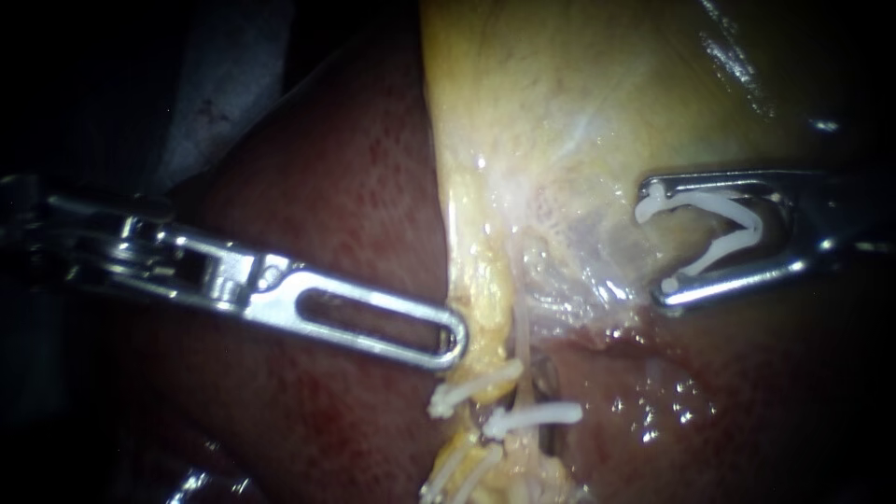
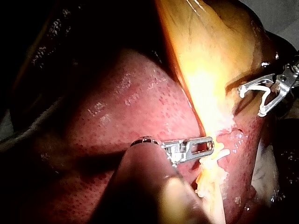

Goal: Clipping second clip right tube

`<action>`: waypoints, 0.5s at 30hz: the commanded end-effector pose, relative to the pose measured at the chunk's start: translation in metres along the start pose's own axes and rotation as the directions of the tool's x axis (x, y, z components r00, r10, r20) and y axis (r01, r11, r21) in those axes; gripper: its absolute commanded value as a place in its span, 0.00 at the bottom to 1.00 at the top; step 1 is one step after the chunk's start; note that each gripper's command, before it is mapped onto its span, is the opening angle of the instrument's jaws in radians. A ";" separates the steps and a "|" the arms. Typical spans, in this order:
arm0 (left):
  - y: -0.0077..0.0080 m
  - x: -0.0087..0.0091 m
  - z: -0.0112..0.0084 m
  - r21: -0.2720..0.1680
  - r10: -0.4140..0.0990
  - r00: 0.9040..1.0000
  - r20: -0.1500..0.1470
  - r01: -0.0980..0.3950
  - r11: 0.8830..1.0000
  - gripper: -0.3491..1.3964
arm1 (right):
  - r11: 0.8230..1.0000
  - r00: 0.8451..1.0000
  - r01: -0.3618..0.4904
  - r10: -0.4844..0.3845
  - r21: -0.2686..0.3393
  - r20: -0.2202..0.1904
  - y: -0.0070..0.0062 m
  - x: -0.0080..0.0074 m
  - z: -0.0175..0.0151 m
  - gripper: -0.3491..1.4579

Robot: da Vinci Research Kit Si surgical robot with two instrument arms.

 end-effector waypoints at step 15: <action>-0.0009 -0.0025 -0.0046 0.003 -0.014 1.000 0.018 0.014 1.000 0.00 | 1.000 1.000 -0.002 0.002 -0.004 0.000 -0.0007 -0.0005 0.0007 0.52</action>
